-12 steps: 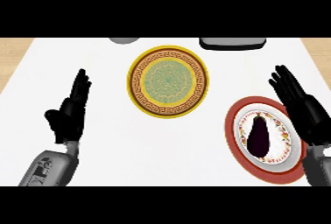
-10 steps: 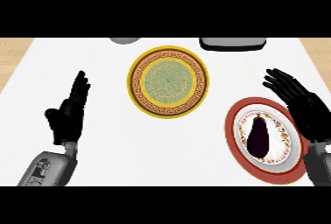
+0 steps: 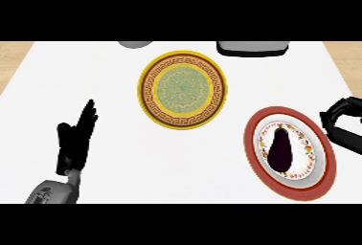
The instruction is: Pick the eggplant from the plate and place it in the plate
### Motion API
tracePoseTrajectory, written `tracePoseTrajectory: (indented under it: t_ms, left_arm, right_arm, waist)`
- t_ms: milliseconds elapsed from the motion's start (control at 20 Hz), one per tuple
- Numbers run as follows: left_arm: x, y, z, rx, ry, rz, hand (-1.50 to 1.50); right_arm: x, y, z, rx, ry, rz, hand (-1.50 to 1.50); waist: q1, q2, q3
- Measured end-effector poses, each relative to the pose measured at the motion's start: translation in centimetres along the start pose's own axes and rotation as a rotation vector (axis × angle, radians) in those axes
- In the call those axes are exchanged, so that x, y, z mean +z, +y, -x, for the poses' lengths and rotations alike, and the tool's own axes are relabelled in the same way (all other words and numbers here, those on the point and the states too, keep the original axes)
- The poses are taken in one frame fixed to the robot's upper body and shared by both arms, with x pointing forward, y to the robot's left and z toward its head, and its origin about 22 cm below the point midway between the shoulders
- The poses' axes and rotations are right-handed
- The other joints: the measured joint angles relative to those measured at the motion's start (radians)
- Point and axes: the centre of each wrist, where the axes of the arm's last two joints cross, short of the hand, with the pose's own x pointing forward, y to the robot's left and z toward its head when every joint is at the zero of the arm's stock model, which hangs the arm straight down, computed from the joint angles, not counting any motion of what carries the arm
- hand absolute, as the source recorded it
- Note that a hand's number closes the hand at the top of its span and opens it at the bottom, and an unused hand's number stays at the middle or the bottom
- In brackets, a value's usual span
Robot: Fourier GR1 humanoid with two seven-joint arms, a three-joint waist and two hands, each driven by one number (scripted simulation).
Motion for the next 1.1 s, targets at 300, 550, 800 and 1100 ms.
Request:
tracePoseTrajectory:
  t_ms: [300,550,800,1100]
  left_arm:
    - [0.7,0.1,0.8,0.013,0.047,0.011,0.0]
    - [0.8,0.1,0.9,0.001,0.051,0.023,0.0]
    - [0.9,-0.2,0.5,0.0,0.058,0.03,0.0]
    - [1.1,-0.6,-0.1,-0.001,0.064,0.033,0.0]
  right_arm:
    - [4.1,5.0,6.5,-0.425,-0.021,0.162,-1.5]
    - [5.9,4.5,9.8,-0.377,-0.091,0.007,-1.5]
    - [5.0,1.8,9.6,-0.099,-0.065,-0.096,-1.5]
    - [2.3,-0.2,7.0,0.132,0.005,-0.231,-1.5]
  waist:
    - [-0.004,-0.002,0.01]
    - [0.01,-0.001,0.008]
    - [0.016,-0.002,0.005]
    - [0.014,-0.004,0.004]
